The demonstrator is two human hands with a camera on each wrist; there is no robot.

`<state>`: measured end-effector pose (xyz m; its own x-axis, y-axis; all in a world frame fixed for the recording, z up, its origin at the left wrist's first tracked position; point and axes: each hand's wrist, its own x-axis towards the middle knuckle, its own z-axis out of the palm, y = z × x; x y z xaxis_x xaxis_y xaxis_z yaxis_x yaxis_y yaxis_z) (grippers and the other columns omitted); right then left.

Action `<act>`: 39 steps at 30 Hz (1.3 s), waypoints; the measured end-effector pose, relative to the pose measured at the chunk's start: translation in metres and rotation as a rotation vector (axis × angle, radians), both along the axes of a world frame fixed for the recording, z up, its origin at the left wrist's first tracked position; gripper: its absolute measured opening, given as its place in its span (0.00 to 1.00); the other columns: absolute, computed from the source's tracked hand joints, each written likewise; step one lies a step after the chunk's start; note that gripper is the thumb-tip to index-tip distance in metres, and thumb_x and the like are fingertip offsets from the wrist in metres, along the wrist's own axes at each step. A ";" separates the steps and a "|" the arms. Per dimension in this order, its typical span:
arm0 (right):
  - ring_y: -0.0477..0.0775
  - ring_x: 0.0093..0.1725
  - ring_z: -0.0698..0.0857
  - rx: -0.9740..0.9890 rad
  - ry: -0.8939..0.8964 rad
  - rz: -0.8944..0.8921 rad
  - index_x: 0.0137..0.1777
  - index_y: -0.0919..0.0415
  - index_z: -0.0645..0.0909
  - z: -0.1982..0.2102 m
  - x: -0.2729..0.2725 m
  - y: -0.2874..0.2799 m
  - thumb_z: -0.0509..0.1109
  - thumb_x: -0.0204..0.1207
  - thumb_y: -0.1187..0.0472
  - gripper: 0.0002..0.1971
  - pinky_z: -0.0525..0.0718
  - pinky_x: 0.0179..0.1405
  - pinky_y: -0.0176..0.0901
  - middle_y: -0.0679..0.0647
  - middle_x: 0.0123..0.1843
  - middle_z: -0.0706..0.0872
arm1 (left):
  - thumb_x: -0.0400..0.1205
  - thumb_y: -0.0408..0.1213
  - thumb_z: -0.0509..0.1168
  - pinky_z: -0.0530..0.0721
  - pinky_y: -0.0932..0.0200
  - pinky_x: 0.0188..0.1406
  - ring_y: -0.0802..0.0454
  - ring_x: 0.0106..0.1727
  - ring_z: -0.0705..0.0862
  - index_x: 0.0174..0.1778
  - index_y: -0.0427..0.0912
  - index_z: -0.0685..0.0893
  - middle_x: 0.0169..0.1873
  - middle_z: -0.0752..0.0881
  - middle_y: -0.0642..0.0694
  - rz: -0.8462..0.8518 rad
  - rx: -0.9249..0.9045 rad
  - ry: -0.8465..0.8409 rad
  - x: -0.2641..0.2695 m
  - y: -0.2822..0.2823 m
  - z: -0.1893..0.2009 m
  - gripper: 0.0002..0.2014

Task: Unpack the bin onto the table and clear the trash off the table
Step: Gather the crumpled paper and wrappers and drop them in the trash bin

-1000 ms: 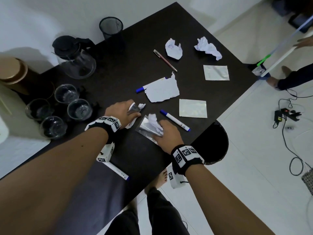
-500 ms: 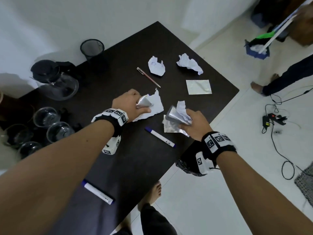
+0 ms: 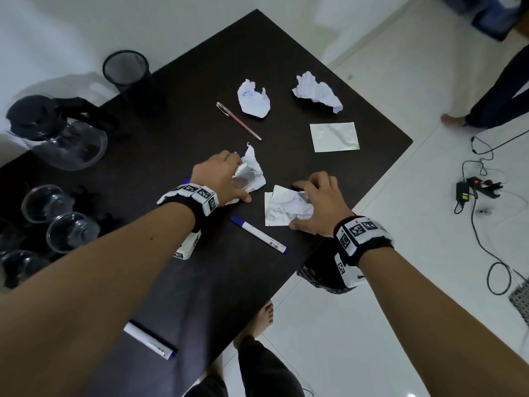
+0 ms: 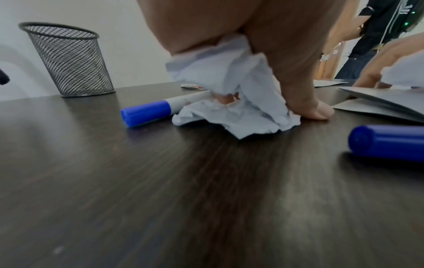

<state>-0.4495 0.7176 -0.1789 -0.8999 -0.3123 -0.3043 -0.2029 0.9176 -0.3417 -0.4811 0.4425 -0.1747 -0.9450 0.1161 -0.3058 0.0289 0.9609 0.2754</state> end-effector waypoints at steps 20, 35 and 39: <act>0.59 0.46 0.86 -0.219 -0.181 -0.154 0.43 0.56 0.79 0.007 -0.003 0.002 0.82 0.67 0.51 0.15 0.83 0.46 0.49 0.54 0.45 0.86 | 0.70 0.65 0.75 0.78 0.54 0.48 0.51 0.60 0.84 0.57 0.60 0.84 0.53 0.87 0.58 -0.095 -0.050 -0.104 -0.016 0.005 0.002 0.23; 0.56 0.55 0.89 -0.260 -0.120 -0.349 0.63 0.51 0.84 0.056 -0.089 0.058 0.84 0.65 0.53 0.25 0.88 0.58 0.55 0.50 0.54 0.91 | 0.68 0.65 0.76 0.77 0.55 0.42 0.54 0.42 0.85 0.44 0.56 0.79 0.38 0.86 0.58 0.099 0.200 0.042 -0.082 0.026 0.049 0.20; 0.56 0.57 0.87 -0.183 -0.088 -0.271 0.67 0.51 0.82 0.060 -0.136 0.066 0.83 0.67 0.52 0.28 0.86 0.59 0.52 0.50 0.58 0.90 | 0.68 0.65 0.75 0.78 0.55 0.41 0.52 0.42 0.85 0.45 0.56 0.79 0.38 0.87 0.56 0.091 0.169 0.070 -0.119 0.028 0.054 0.21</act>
<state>-0.5852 0.7834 -0.1186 -0.9303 -0.1221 -0.3459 0.0777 0.8560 -0.5111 -0.6002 0.4704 -0.1207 -0.9722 0.0731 -0.2226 -0.0314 0.9009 0.4329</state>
